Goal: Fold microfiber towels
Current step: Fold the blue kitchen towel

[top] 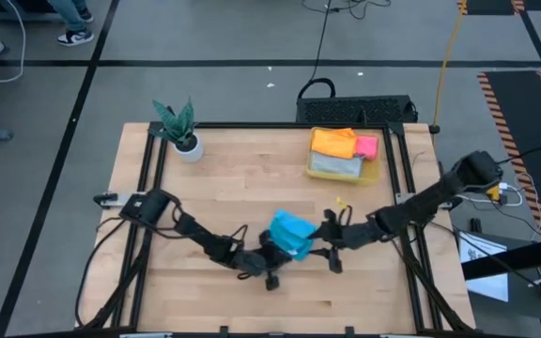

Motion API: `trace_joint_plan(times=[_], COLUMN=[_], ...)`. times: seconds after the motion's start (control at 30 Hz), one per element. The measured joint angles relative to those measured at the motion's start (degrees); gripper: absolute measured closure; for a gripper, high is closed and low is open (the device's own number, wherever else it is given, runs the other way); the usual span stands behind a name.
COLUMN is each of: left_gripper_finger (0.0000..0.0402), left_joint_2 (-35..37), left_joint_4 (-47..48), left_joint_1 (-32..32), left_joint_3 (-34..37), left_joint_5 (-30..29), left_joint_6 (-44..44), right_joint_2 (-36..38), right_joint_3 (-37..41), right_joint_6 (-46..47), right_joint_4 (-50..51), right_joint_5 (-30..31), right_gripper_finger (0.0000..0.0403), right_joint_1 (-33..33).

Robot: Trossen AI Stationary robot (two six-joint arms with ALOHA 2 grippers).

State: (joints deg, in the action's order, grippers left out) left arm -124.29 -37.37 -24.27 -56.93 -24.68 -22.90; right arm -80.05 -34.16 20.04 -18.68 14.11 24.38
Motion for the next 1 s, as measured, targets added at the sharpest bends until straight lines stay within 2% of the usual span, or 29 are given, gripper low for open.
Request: trace_joint_plan(times=[0.07,0.17,0.33,0.47,0.53,0.67,0.83,1.0], left_gripper_finger=[0.0396,0.0388,0.0397,0.0392,0.0389,0.0398,0.0388,0.0396], left_joint_2=[-2.0,-2.27,0.92,2.71,3.93,5.68,5.31,4.96], left_joint_4=[0.43,6.28,25.82,40.45,49.26,59.76,62.75,55.13], left_joint_1=[0.53,0.58,-1.1,-2.78,-3.26,-3.35,-2.4,-2.0], left_joint_3=[-3.19,-8.27,-16.43,-22.04,-23.12,-23.07,-20.81,-16.35], left_joint_5=[1.78,4.12,3.78,-1.0,-5.21,-11.4,-11.85,-11.34], left_joint_6=[1.99,4.45,4.99,3.67,1.29,-5.99,-11.15,-12.14], right_joint_2=[2.22,3.29,-0.75,-6.56,-9.48,-13.42,-16.62,-19.66], right_joint_3=[2.84,6.31,7.31,4.26,1.69,-3.44,-7.95,-9.75], right_joint_6=[2.96,7.27,8.32,3.24,1.43,-1.84,-2.32,-2.99], right_joint_4=[0.11,-0.36,-2.71,-8.7,-8.66,-6.02,-1.59,1.16], right_joint_5=[3.24,5.45,8.77,9.91,12.65,16.24,18.97,19.06], right_gripper_finger=[0.0213,0.0213,0.0214,0.0214,0.0214,0.0214,0.0214,0.0214], right_joint_1=[1.64,2.88,3.9,3.92,3.87,3.83,2.35,-0.13])
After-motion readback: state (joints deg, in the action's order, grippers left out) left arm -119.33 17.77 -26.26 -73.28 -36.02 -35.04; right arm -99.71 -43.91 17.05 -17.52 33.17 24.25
